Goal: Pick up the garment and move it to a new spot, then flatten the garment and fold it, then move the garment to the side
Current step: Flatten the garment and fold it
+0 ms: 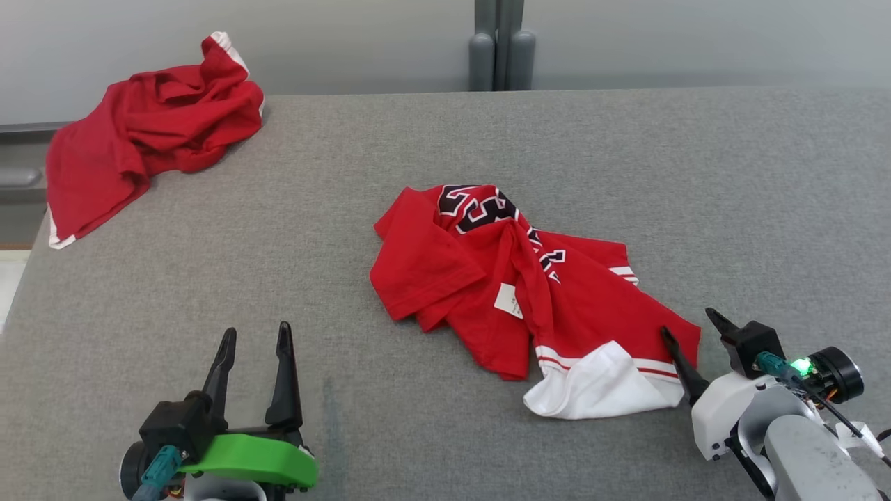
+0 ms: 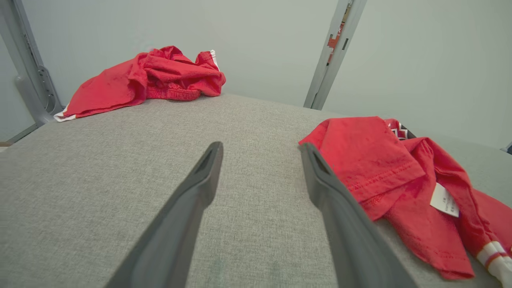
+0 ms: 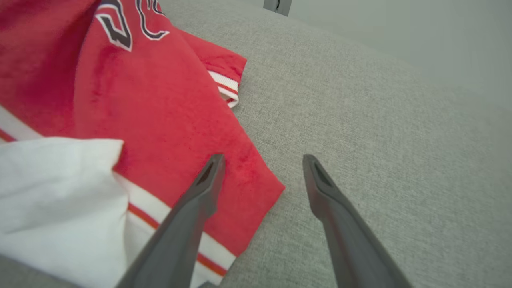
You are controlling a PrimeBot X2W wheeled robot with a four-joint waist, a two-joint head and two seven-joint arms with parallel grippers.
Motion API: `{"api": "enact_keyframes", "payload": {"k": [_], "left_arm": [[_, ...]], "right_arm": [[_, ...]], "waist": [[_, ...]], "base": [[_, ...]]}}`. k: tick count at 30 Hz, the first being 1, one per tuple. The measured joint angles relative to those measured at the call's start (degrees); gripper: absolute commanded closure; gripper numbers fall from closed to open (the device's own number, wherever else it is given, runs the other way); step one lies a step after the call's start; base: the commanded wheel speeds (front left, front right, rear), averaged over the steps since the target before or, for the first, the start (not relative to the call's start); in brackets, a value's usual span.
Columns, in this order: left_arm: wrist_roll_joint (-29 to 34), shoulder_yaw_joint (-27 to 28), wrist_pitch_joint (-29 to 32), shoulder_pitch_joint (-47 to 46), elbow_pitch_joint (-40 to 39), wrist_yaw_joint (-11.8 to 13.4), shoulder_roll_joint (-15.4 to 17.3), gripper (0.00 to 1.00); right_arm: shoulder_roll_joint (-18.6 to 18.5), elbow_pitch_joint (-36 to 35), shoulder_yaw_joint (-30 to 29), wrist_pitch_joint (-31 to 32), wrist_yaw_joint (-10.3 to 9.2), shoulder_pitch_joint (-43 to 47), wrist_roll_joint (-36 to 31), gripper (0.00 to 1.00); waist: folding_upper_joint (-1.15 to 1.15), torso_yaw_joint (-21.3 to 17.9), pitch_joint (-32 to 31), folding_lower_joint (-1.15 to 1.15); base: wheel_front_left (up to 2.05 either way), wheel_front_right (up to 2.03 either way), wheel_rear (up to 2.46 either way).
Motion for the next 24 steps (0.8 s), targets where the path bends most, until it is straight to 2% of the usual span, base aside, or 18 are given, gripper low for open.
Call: {"api": "enact_keyframes", "payload": {"k": [7,8,9,11,17,20,24], "left_arm": [[-0.16,-0.18,-0.01,0.08,0.08,0.02,0.01,0.0],[-0.18,-0.22,-0.01,0.1,0.09,0.03,0.01,0.0],[-0.25,-0.29,-0.01,0.13,0.1,0.04,0.01,0.0],[-0.52,-0.38,-0.01,0.2,0.09,0.13,0.01,0.0],[-0.66,-0.58,-0.01,0.69,0.09,0.38,0.01,0.0],[-0.66,-0.68,-0.01,0.94,0.25,0.38,0.0,0.0],[-0.67,-0.76,0.0,1.04,0.35,0.38,0.0,0.0]], "right_arm": [[-1.26,7.81,6.51,2.31,-0.03,-3.21,8.38,0.0],[-1.69,8.13,7.66,2.69,-0.04,-3.53,9.43,0.12],[-2.15,8.49,8.98,3.01,-0.05,-3.85,10.96,0.59],[-3.0,8.66,11.63,3.64,-0.08,-4.31,13.57,1.0],[-5.25,8.47,15.49,1.25,0.01,-7.09,15.33,1.0],[-6.39,7.66,13.5,-0.56,0.0,-11.28,13.1,1.0],[-5.66,3.76,9.04,-1.25,0.0,-14.05,9.11,1.0]], "waist": [[0.0,2.93,0.36,0.0],[0.0,3.15,0.32,0.0],[0.0,3.36,0.25,0.0],[0.0,3.58,0.0,0.0],[0.0,3.53,-0.91,0.0],[0.0,3.33,-1.57,0.0],[0.0,3.25,-2.59,0.0]], "base": [[0.0,0.0,0.0],[0.0,0.0,0.0],[0.0,0.0,0.0],[0.0,0.0,0.0],[0.0,0.0,0.0],[0.0,0.0,0.0],[0.0,0.0,0.0]]}}
